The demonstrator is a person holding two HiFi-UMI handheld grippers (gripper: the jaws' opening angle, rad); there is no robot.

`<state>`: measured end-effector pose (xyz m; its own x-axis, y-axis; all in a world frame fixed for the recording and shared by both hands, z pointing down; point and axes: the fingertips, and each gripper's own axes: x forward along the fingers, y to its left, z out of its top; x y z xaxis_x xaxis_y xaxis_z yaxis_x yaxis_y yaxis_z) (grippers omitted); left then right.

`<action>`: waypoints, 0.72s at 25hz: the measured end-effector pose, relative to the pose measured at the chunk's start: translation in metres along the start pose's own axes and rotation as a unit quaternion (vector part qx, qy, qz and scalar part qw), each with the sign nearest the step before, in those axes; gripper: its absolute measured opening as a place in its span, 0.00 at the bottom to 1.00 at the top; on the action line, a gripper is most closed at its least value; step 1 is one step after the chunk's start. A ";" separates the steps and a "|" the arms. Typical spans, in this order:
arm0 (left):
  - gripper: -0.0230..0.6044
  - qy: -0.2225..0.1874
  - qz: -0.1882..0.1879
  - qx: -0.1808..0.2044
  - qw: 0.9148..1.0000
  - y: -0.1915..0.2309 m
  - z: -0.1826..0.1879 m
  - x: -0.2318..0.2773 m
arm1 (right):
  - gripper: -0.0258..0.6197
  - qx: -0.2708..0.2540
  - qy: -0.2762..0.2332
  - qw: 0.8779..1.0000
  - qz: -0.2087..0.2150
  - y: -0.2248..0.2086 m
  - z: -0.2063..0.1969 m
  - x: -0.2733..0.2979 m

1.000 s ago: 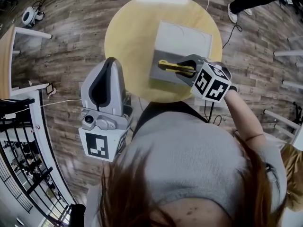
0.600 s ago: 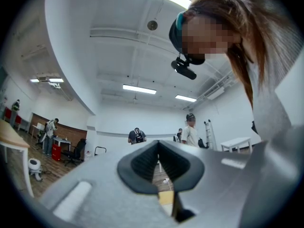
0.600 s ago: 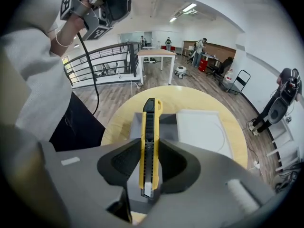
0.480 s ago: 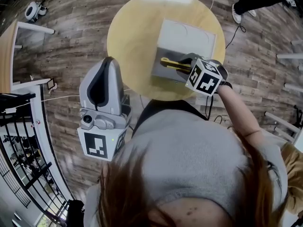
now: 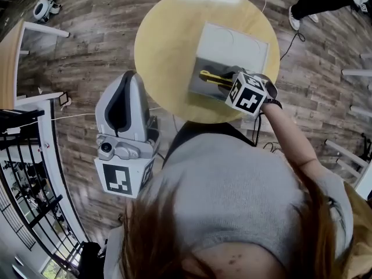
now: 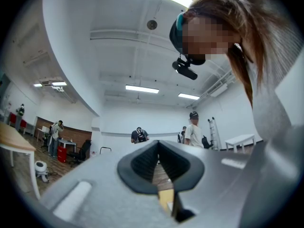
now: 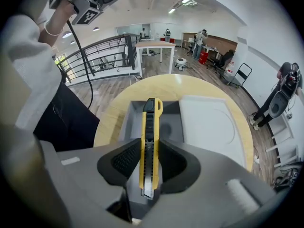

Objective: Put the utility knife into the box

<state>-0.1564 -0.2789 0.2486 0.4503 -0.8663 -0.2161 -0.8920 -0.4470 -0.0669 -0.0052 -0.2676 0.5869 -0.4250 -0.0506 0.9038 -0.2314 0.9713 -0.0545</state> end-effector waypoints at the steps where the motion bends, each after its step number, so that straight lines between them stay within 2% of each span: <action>1: 0.04 0.001 0.001 0.001 1.000 0.000 0.000 -0.001 | 0.23 0.002 0.003 1.000 0.001 0.000 -0.002 0.003; 8: 0.04 -0.004 0.010 0.001 1.000 0.003 0.000 -0.003 | 0.23 0.015 0.022 1.000 0.007 0.000 -0.017 0.020; 12: 0.04 -0.001 0.012 -0.012 1.000 0.003 0.000 -0.003 | 0.23 0.023 0.028 0.999 0.005 0.000 -0.020 0.028; 18: 0.04 0.006 0.014 0.000 1.000 0.005 -0.003 -0.004 | 0.23 0.029 0.044 0.999 0.000 0.001 -0.024 0.037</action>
<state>-0.1625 -0.2777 0.2517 0.4258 -0.8809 -0.2065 -0.9042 -0.4228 -0.0607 -0.0003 -0.2634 0.6307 -0.3473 -0.0268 0.9374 -0.2821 0.9563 -0.0772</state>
